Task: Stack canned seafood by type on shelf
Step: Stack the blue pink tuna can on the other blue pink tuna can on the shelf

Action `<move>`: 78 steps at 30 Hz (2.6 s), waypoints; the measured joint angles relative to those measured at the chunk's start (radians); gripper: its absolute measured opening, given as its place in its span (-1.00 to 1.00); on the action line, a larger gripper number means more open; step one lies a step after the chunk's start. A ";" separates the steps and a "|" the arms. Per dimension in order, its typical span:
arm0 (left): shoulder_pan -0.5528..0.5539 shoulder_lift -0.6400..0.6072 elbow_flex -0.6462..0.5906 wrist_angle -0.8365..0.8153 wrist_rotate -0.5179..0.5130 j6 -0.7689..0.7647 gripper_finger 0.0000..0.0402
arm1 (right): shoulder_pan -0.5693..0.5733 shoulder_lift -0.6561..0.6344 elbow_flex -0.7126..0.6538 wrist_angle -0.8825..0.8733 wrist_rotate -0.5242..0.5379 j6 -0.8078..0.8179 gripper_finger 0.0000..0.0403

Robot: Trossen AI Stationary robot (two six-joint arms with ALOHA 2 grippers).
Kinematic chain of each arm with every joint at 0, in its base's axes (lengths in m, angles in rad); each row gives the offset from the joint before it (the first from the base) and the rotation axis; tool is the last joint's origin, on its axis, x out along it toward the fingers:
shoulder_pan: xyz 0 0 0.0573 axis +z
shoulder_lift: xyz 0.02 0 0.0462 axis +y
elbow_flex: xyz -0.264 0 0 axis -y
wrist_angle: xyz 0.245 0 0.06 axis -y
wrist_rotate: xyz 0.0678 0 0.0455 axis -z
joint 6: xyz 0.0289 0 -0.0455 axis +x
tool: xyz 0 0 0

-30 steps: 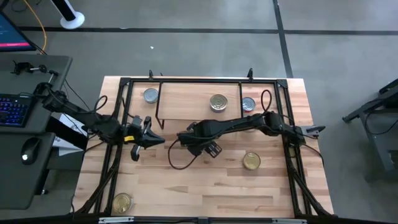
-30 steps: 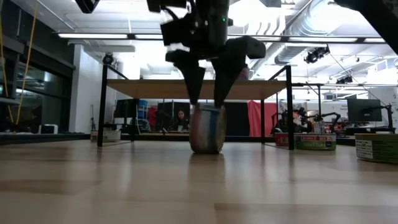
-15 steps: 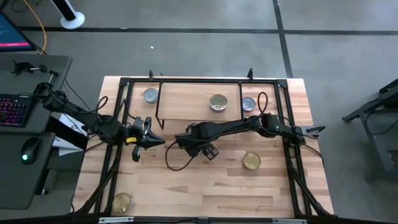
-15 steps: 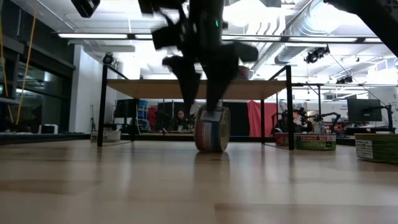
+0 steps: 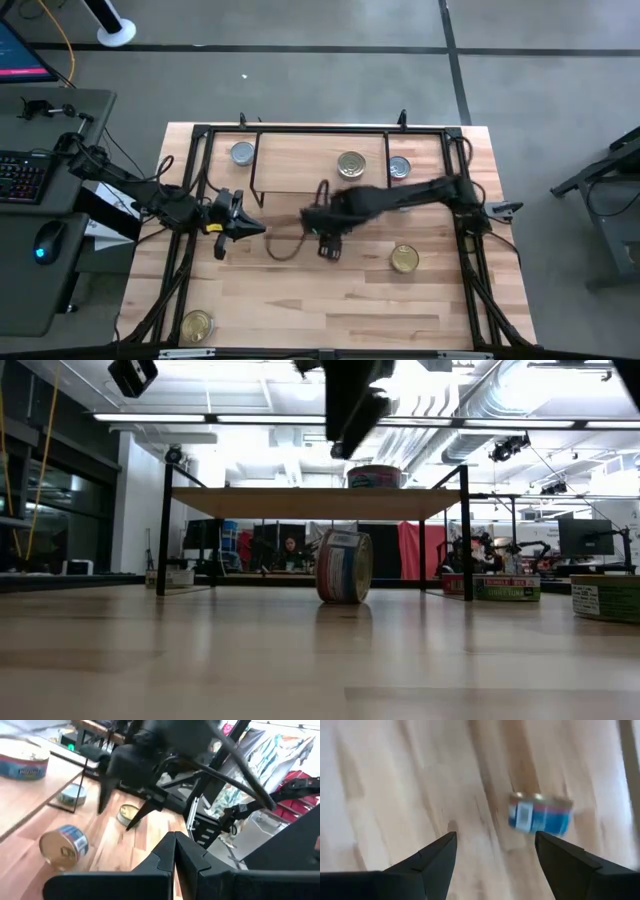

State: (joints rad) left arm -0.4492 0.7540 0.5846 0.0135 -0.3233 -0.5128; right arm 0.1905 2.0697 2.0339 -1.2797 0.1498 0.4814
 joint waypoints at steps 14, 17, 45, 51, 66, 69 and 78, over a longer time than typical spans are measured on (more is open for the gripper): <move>0.045 -0.002 0.000 0.007 0.030 -0.034 -1.00 | 0.016 -0.142 -0.508 0.480 0.301 1.248 0.29; 0.063 -0.002 0.000 0.008 0.067 -0.035 -1.00 | -0.009 -0.113 -0.476 0.388 0.310 1.289 0.29; 0.076 -0.002 0.000 -0.002 0.154 0.020 -1.00 | -0.031 -0.058 -0.451 0.390 0.079 0.995 -0.16; 0.076 -0.002 0.000 -0.001 0.152 0.027 -1.00 | 0.105 -0.259 -0.451 0.262 0.000 0.855 -0.16; 0.155 0.028 0.000 0.051 0.103 0.046 -1.00 | -0.139 -0.691 -0.696 0.624 0.308 0.641 -0.16; 0.156 0.041 0.000 0.075 0.103 0.043 -1.00 | -0.245 -0.728 -0.789 0.780 0.174 0.595 -0.16; 0.156 0.075 0.001 0.119 0.103 -0.010 -1.00 | -0.379 -0.772 -0.960 0.999 0.016 0.616 -0.16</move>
State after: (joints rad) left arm -0.2935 0.8293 0.5854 0.1326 -0.2199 -0.5228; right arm -0.1887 1.2980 1.0736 -0.2812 0.1663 1.0976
